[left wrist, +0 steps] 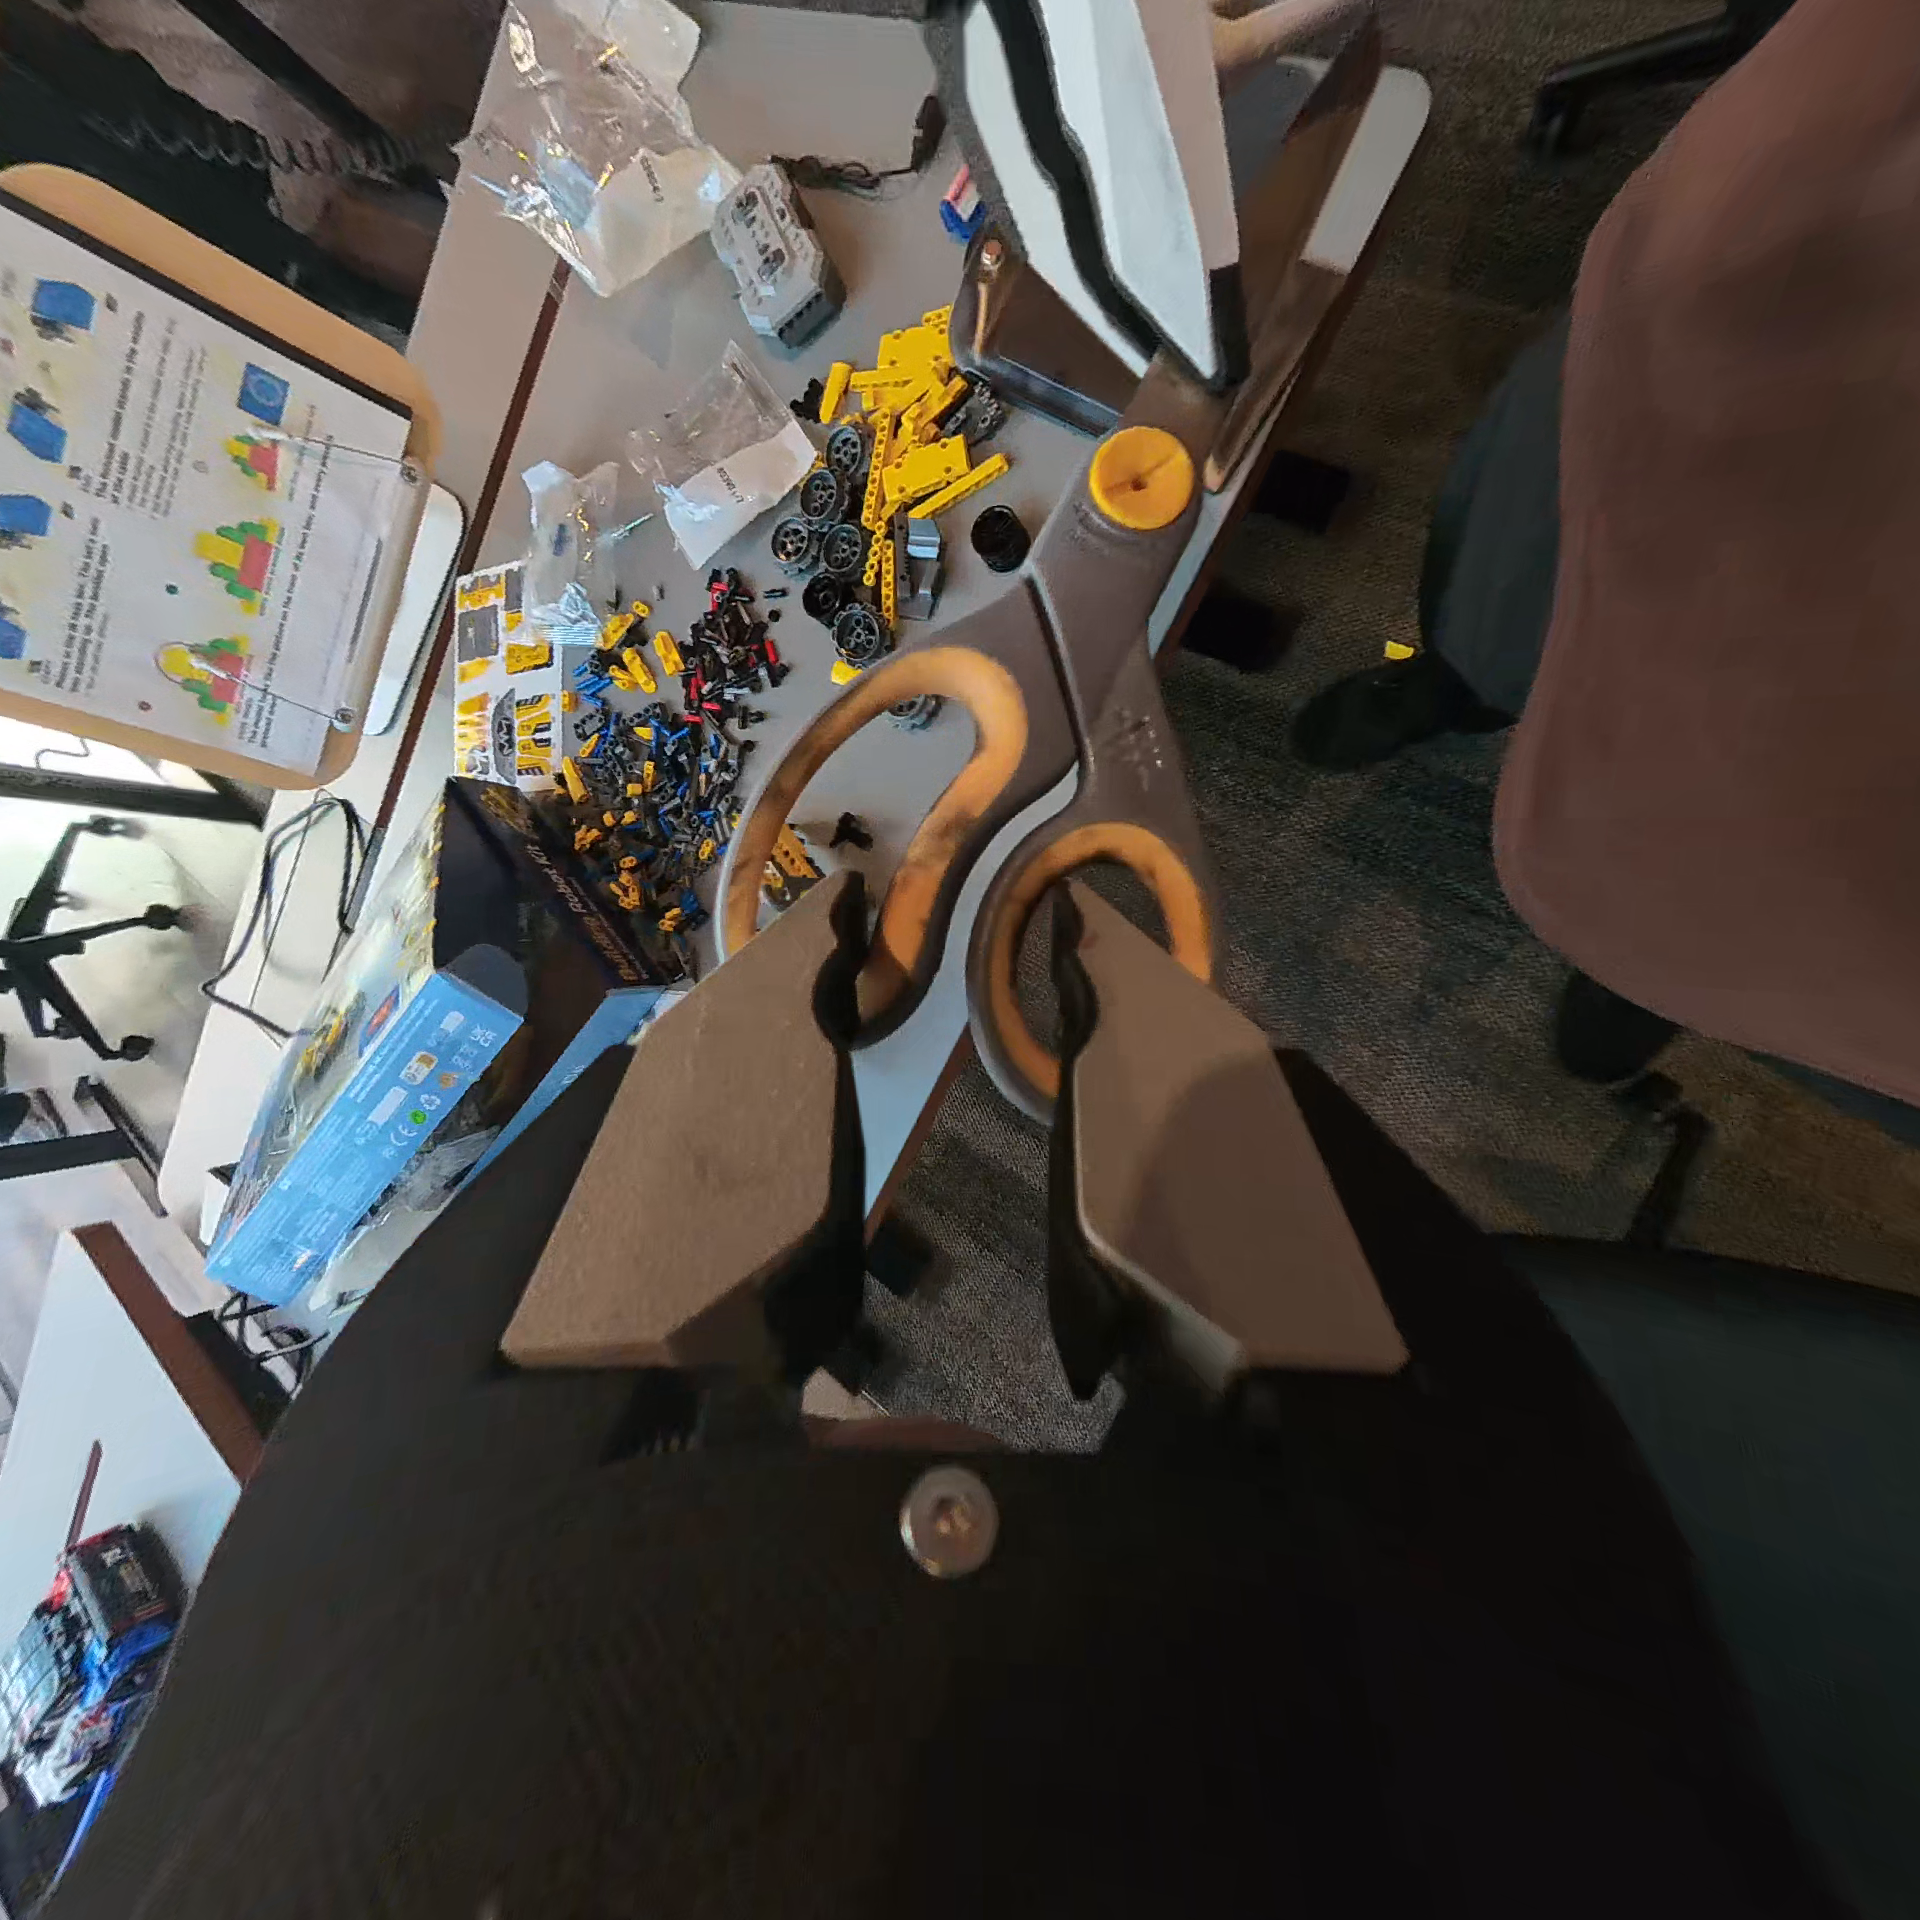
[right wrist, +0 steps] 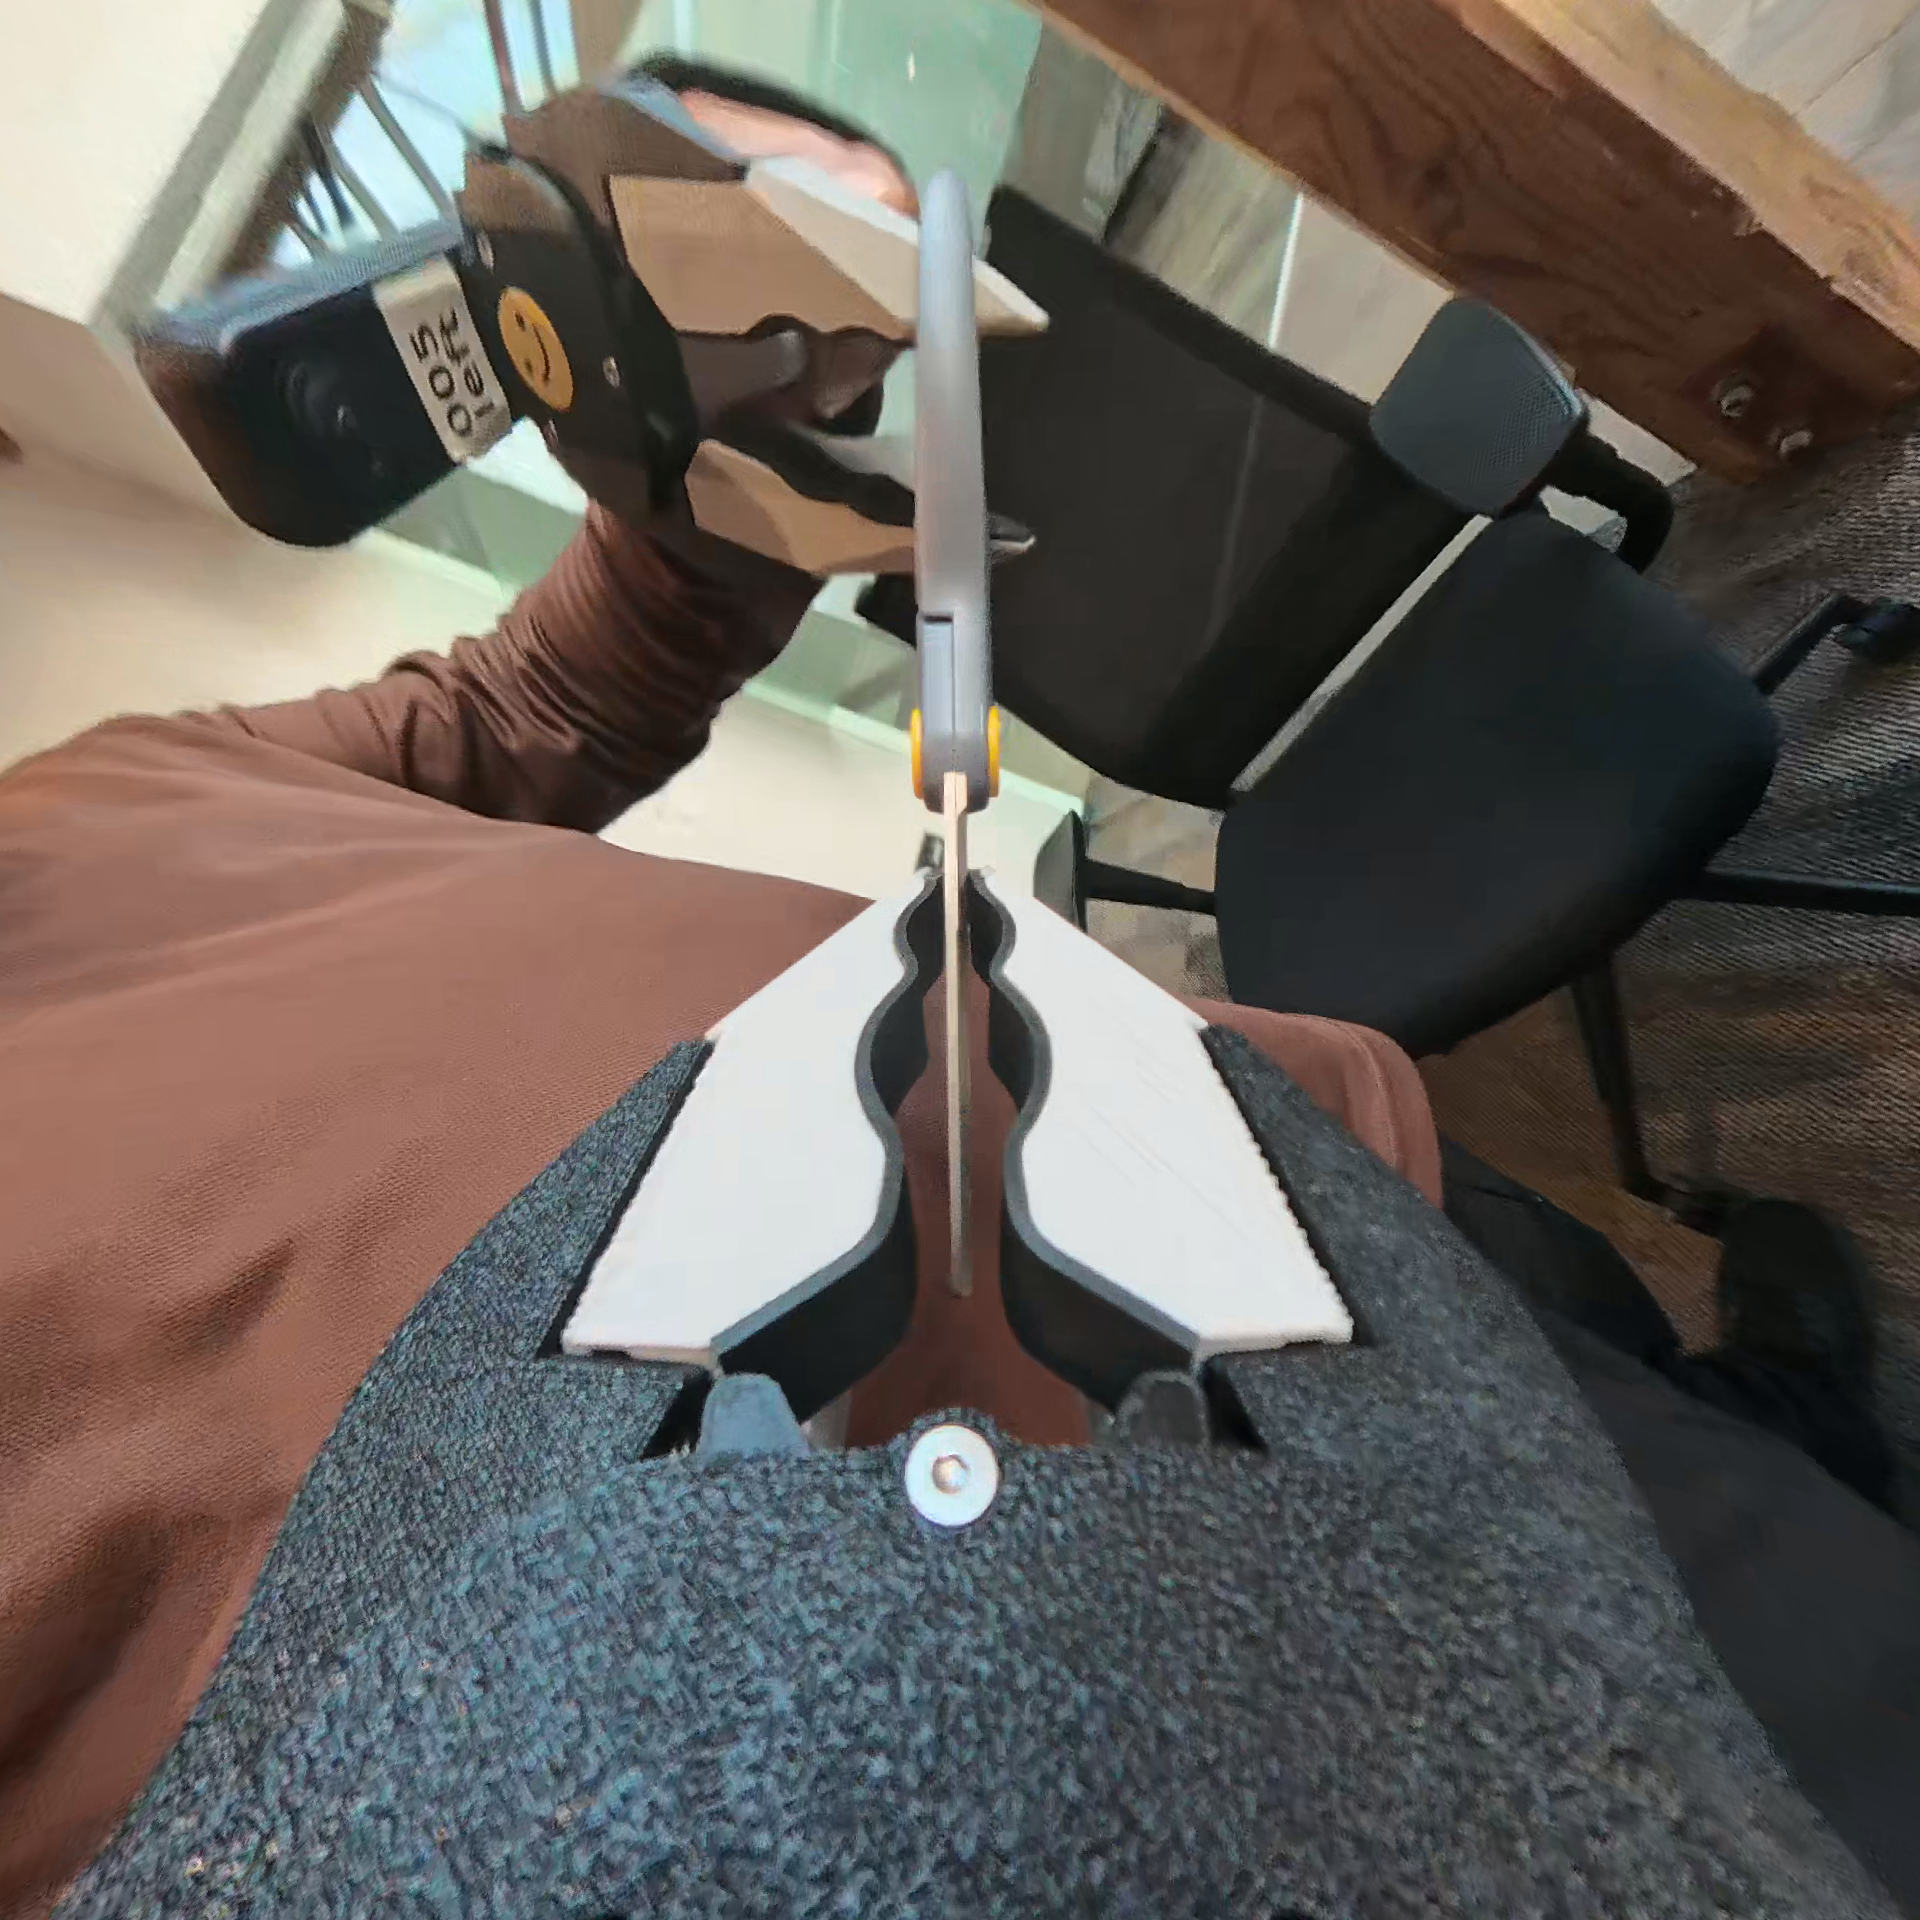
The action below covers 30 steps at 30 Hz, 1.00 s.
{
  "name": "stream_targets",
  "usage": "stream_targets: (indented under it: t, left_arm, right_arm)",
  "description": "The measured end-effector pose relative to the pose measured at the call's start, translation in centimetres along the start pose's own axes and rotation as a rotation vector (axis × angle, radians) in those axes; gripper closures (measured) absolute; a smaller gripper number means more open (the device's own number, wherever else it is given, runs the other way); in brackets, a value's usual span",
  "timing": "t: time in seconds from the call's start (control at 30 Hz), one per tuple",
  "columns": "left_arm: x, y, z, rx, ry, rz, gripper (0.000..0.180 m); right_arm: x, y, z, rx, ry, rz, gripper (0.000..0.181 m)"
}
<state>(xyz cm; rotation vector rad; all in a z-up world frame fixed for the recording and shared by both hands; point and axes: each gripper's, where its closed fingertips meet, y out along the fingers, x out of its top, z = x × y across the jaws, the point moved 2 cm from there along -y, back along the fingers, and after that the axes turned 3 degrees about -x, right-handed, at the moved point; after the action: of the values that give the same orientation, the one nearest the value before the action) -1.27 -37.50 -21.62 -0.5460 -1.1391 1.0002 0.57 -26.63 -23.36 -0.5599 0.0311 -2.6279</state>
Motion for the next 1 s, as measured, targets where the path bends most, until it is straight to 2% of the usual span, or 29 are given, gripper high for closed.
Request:
stream_targets:
  t: [0.07,0.1,0.17,0.2,0.27,0.33,0.4,0.43,0.53,0.57,0.7,1.0]
  left_arm:
    - [1.2,0.1,0.9,0.036,-0.046,-0.025,0.132]
    - [2.0,-0.1,1.4,0.038,-0.091,-0.046,0.115]
    - [4.2,-0.3,2.8,0.041,-0.236,-0.115,0.101]
    - [5.3,-0.2,3.6,0.054,-0.320,-0.146,0.089]
    - [6.4,0.4,5.7,0.152,-0.551,-0.156,0.084]
    - [7.5,2.2,6.3,0.187,-0.785,-0.200,0.065]
    - [7.8,5.2,6.9,0.274,-0.918,-0.211,0.063]
    - [7.3,7.3,7.2,0.335,-0.969,-0.149,0.061]
    - [7.4,14.0,6.5,0.357,-0.994,0.126,0.078]
    - [8.1,15.7,6.2,0.346,-0.981,0.168,0.084]
    - [13.2,20.0,5.3,0.266,-0.904,0.149,0.081]
    - [20.9,23.0,4.1,0.170,-0.794,0.090,0.081]
  right_arm:
    - [0.0,-1.2,-1.1,0.003,0.053,-0.069,0.179]
    - [0.0,-1.9,-1.7,0.009,0.077,-0.104,0.179]
    - [-0.2,-3.1,-2.6,0.026,0.129,-0.165,0.178]
    - [-0.3,-3.7,-3.1,0.026,0.145,-0.193,0.178]
    - [-0.3,-5.4,-3.9,0.022,0.162,-0.267,0.178]
    - [0.1,-8.0,-4.7,-0.004,0.153,-0.371,0.178]
    - [0.4,-11.4,-5.7,-0.067,0.105,-0.473,0.179]
    - [0.5,-13.2,-5.9,-0.093,0.061,-0.519,0.179]
    - [0.4,-18.1,-6.8,-0.250,-0.093,-0.600,0.179]
    - [0.5,-19.6,-6.9,-0.276,-0.111,-0.636,0.179]
    - [1.2,-24.8,-6.9,-0.296,-0.138,-0.775,0.179]
    - [-2.4,-27.0,-5.7,-0.294,-0.118,-0.938,0.179]
